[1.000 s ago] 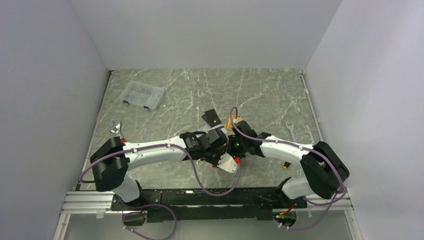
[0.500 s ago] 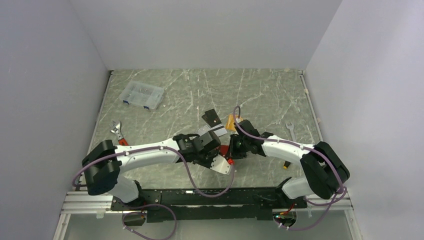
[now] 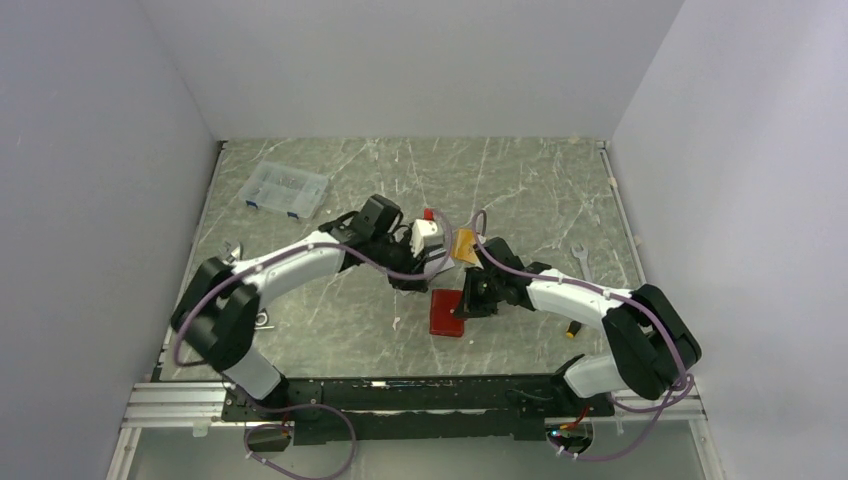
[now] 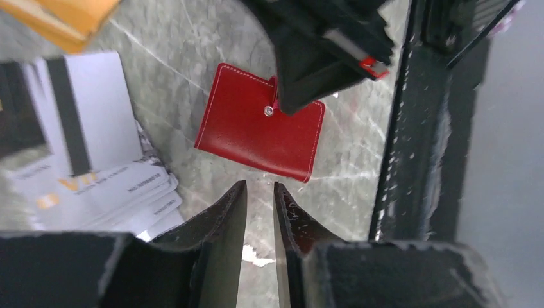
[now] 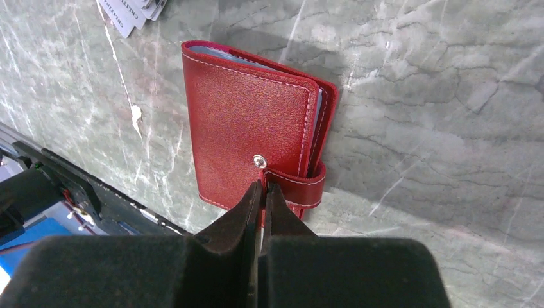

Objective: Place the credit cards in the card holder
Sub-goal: Close the card holder at the center of the board.

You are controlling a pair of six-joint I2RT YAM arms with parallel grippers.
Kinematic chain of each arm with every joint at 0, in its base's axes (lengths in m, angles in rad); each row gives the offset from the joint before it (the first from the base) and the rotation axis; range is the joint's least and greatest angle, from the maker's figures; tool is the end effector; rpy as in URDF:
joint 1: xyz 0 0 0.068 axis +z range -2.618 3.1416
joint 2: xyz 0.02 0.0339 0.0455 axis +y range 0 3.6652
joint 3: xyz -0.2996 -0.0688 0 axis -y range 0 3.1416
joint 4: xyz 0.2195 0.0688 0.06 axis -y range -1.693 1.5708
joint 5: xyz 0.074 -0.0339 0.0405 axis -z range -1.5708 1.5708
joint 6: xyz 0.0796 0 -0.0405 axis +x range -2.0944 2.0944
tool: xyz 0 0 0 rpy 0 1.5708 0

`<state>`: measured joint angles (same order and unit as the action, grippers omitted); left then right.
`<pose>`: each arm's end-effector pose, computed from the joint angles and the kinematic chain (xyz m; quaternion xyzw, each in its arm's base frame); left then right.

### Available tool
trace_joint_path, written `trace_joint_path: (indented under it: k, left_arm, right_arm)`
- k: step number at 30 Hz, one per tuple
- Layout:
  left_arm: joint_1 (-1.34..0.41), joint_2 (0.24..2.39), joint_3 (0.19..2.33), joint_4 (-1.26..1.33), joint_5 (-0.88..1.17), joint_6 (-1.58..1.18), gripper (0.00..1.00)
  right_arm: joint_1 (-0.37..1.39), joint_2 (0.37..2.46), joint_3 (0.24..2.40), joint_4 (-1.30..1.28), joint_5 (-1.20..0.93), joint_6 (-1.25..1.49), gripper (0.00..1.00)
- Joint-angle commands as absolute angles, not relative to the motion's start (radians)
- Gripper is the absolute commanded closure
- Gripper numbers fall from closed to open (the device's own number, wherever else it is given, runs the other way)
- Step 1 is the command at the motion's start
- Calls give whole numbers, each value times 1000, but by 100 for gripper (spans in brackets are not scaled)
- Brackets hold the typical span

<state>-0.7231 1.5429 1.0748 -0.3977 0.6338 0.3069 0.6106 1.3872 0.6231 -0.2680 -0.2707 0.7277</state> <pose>0.2118 -0.2498 0.2623 0.5329 0.7231 -0.3539 0.2606 0.1866 0.1565 0.1702 0.0200 0.9556 0.2656 0.1261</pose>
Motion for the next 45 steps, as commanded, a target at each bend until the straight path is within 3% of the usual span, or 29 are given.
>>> trace_joint_path:
  k: [1,10,30,36,45]
  left_arm:
    - [-633,1684,1014,-134,1046,-141,73]
    - [-626,1726,808,357,1091,-460,75]
    - [-690,1919,990,44,856,-226,80]
    - [-696,1948,1019,-12,813,-190,83]
    - [-700,1942,1016,-24,801,-184,85]
  right_arm:
    - [601,1356,617,-316,-257,750,100]
    - [594,1351,604,-299,-267,785,100]
    - [568,1391,674,-303,-327,775,100]
    - [559,1403,718,-346,-323,748,83]
    - [553,1396,719,-367,-328,745,81]
